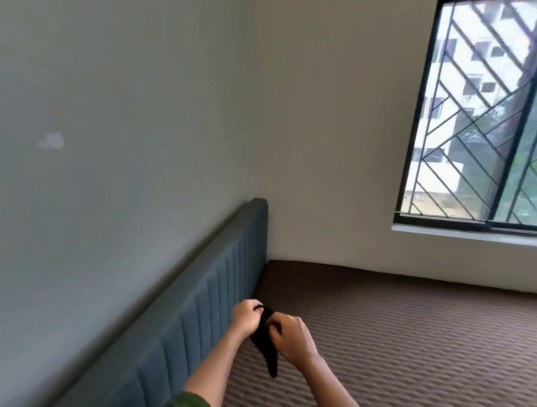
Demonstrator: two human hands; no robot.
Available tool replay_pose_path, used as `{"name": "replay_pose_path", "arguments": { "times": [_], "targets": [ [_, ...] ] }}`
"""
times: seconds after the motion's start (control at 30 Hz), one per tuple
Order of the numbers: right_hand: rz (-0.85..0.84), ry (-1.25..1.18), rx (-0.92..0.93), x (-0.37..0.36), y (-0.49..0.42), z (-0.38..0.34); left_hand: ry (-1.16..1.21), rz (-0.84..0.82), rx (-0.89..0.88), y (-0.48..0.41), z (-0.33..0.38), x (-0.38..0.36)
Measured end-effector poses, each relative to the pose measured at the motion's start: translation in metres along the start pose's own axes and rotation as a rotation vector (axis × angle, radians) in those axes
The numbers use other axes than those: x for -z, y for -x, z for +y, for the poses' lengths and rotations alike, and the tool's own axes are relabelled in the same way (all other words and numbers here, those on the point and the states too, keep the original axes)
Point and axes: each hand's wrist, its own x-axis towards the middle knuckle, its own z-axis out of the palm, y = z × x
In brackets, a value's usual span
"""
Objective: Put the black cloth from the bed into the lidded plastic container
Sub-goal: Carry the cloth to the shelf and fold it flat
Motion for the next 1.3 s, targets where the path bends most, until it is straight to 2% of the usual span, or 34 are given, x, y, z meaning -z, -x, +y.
{"name": "replay_pose_path", "arguments": {
  "times": [0.17, 0.27, 0.33, 0.5, 0.63, 0.8, 0.93, 1.13, 1.3],
  "targets": [
    [0.007, -0.051, -0.223, 0.002, 0.018, 0.006, -0.091, 0.044, -0.277, 0.032, 0.02, 0.021],
    [-0.157, -0.154, -0.392, -0.002, 0.033, 0.009, -0.153, -0.01, -0.367, 0.055, 0.019, 0.029],
    [-0.238, -0.241, -0.406, -0.003, 0.04, 0.012, -0.143, -0.052, -0.362, 0.062, 0.017, 0.035],
    [-0.22, -0.341, -0.305, 0.004, 0.054, 0.006, -0.188, -0.089, -0.365, 0.096, 0.019, 0.048],
    [-0.37, -0.383, -0.23, 0.004, 0.062, -0.008, -0.191, 0.005, -0.316, 0.128, 0.019, 0.071],
    [-0.476, -0.697, -0.162, 0.006, 0.077, -0.022, -0.192, 0.17, -0.205, 0.17, 0.005, 0.105],
    [-0.473, -0.893, -0.134, 0.008, 0.077, -0.043, -0.142, 0.328, -0.053, 0.201, -0.019, 0.129],
    [-0.404, -0.983, -0.104, -0.012, 0.068, -0.106, -0.118, 0.553, 0.125, 0.247, -0.049, 0.165],
    [-0.385, -0.965, -0.021, -0.029, 0.073, -0.165, -0.063, 0.697, 0.224, 0.289, -0.065, 0.194]
  ]
}}
